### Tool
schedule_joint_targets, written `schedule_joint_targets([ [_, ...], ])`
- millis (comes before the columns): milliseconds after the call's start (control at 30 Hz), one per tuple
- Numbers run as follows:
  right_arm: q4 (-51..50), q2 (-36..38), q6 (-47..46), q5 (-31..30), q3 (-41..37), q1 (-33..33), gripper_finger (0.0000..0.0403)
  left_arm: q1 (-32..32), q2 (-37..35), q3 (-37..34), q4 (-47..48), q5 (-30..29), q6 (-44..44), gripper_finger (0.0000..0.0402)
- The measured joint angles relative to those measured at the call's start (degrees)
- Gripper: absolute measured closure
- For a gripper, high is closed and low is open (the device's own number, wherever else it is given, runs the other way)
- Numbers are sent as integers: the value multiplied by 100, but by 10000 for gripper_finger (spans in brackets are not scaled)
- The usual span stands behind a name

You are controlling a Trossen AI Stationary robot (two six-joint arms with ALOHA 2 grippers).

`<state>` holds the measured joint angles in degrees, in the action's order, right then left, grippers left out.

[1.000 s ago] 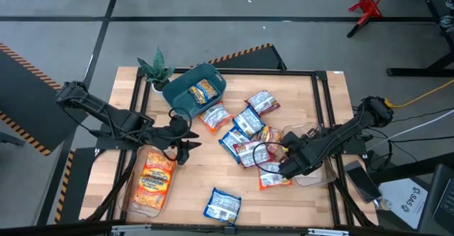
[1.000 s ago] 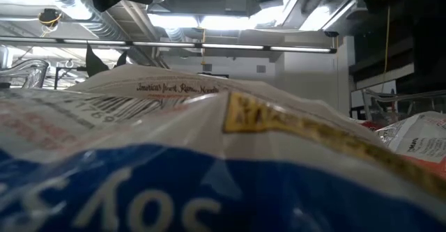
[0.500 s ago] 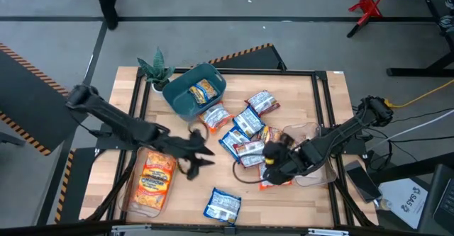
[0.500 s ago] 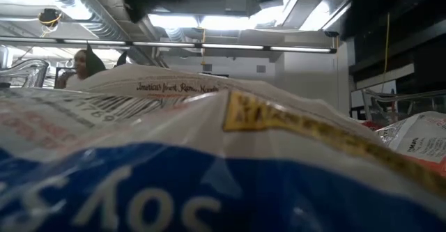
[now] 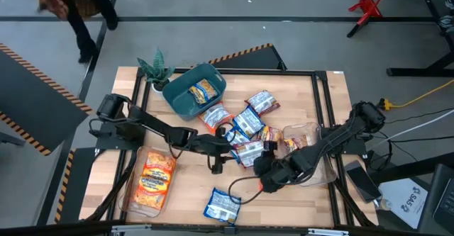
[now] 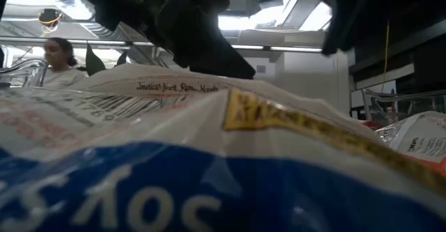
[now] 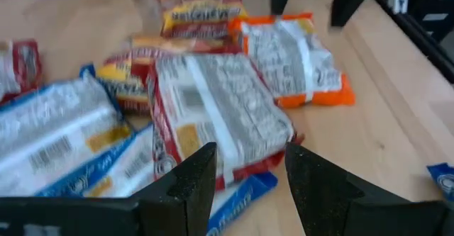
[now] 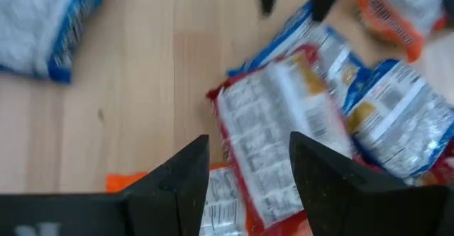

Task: Sort Maruchan noodles
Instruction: Put the red noodle pack into the right transparent bin

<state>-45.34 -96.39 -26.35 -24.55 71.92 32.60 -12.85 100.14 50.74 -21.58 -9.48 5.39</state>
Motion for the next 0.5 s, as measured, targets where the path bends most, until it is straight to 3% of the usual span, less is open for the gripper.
schedule_joint_targets([
  [233,39,-600,468,-500,0,-2,213,478,354,-7,-310,679,-146,239],
  [500,157,-936,579,-590,0,-2,129,632,664,20,-621,902,-199,239],
])
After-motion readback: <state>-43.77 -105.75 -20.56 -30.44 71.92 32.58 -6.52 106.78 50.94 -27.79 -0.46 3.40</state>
